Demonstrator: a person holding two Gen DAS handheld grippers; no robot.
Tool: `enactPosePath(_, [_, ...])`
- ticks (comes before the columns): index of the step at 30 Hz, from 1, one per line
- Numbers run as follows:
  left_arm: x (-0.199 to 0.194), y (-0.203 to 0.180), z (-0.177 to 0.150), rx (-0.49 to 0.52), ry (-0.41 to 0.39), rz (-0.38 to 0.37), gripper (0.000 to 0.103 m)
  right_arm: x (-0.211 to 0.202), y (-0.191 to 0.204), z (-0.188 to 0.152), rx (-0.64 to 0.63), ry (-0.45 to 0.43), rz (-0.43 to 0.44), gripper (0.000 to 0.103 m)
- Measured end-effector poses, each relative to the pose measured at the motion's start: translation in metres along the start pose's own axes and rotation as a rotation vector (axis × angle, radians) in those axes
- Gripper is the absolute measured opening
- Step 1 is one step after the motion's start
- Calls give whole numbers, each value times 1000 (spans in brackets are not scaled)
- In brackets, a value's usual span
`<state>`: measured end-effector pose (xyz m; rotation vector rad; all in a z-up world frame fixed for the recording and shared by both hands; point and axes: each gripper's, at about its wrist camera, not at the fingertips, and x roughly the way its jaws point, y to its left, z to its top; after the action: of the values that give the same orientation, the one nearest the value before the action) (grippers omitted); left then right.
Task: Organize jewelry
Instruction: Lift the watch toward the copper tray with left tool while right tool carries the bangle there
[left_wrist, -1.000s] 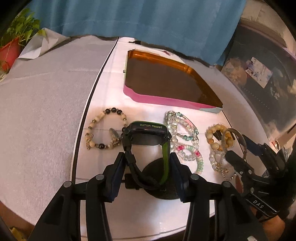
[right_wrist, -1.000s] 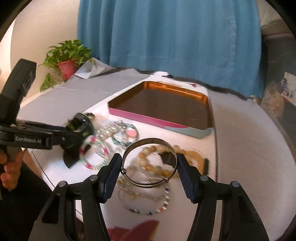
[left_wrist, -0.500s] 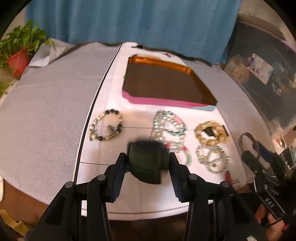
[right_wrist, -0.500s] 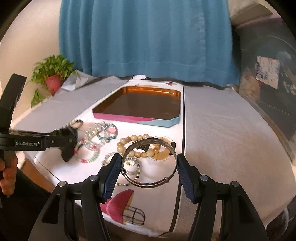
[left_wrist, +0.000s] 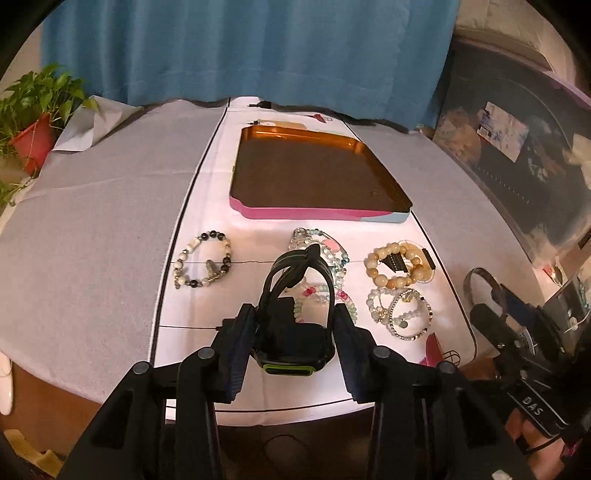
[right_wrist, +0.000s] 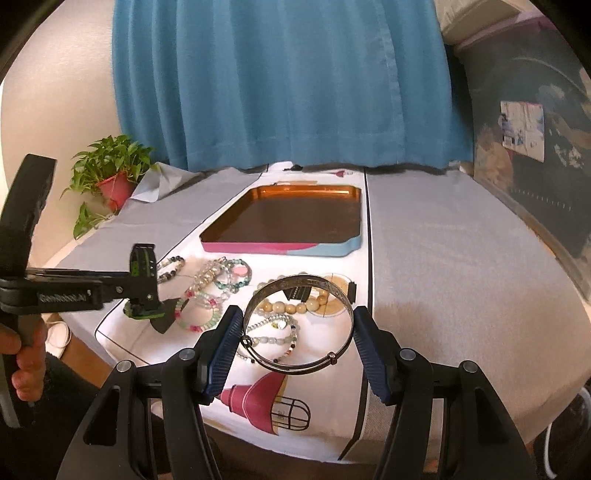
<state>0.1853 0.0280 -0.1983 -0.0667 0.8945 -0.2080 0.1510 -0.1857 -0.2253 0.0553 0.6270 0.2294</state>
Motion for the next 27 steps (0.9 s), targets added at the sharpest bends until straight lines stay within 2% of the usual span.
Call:
enactPosePath(4, [-2, 1, 1, 15, -4, 3, 38, 7, 1, -1, 11, 15, 5, 61])
enactPosePath(8, [-1, 12, 3, -54, 2, -29, 38, 14, 3, 1, 17, 30, 19, 61])
enactPosePath(12, [-1, 11, 3, -58, 9, -23, 37, 10, 5, 9, 31, 28, 38, 61])
enactPosePath(15, [-7, 2, 9, -38, 8, 24, 37, -1, 3, 21, 63, 4, 62, 61])
enactPosePath(27, [-63, -33, 54, 3, -128, -43, 36, -28, 1, 72, 86, -7, 51, 61])
